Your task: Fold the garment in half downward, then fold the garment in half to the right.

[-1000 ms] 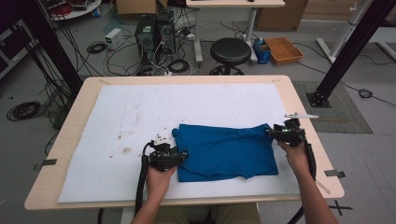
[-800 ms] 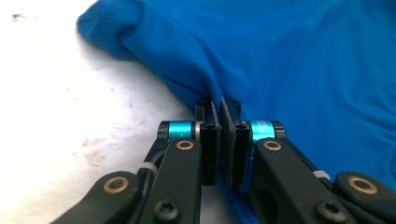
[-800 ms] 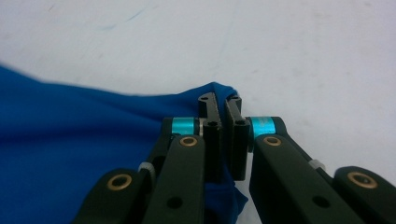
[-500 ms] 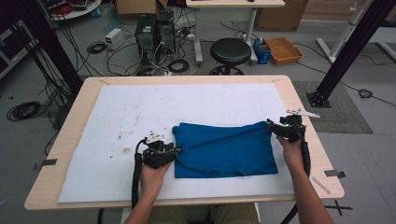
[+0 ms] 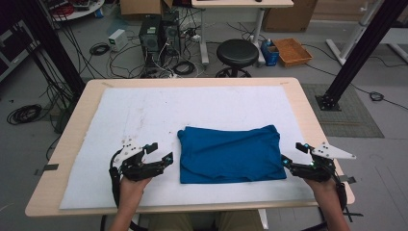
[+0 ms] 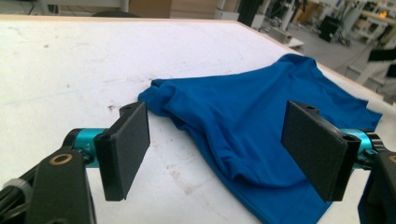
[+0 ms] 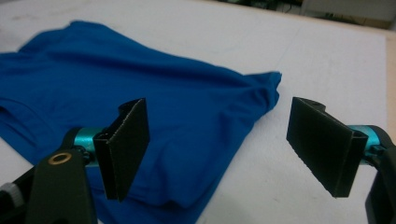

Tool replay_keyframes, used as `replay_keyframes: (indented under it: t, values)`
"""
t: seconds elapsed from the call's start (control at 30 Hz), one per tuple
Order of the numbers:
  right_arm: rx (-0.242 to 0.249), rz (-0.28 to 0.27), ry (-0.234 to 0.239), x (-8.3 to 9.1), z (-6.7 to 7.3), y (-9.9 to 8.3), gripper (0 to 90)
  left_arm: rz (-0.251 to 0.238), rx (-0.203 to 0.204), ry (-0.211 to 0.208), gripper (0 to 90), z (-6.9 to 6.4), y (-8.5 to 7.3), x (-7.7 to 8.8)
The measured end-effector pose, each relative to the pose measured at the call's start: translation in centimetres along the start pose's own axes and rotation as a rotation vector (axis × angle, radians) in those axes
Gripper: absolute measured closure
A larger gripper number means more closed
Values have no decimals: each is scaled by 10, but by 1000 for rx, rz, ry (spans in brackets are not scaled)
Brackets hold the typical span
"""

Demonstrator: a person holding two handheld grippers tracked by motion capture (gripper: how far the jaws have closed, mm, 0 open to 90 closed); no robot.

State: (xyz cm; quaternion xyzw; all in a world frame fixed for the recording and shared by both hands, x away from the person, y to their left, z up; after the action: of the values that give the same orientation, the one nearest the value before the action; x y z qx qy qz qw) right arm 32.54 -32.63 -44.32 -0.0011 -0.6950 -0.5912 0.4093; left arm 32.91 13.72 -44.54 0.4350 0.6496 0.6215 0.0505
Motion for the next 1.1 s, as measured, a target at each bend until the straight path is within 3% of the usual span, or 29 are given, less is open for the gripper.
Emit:
replay_keyframes:
  t: [0.2,0.3,0.43,0.6,0.77,0.9,1.0,1.1]
  values:
    - [-31,-22,-42,12,-4,-10,209,-19,15,7,238,6,5,-7]
    - [-65,-40,-79,19,-10,-12,209,-32,-4,21,238,6,11,-6]
    - [-80,-54,-88,25,-14,-15,200,-50,2,24,238,7,17,-6]
    - [-92,-49,-88,25,-16,-20,200,-36,14,19,239,2,18,-11]
    - [-94,-49,-92,26,-15,-19,200,20,6,37,238,-3,14,-14]
    - [-84,-39,-91,21,-13,-19,201,45,23,42,240,-7,12,-16]
    - [-86,-31,-89,19,-12,-19,200,81,50,42,241,-11,7,-18]
    - [-82,-34,-81,16,-11,-17,201,117,106,41,243,-18,1,-24]
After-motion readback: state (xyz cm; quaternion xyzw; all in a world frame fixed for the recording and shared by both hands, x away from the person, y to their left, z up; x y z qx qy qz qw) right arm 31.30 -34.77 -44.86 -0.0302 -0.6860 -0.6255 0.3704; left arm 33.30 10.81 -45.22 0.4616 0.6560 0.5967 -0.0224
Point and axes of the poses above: each handheld gripper's, and its own axes: x roughly backward along the jaws, y roughly out of its top, z roughly to its left, the point moved 6 cm from there along -x, roughly forward along the jaws, and after that the axes turned 11 degrees about z, right-handed, at the moved point
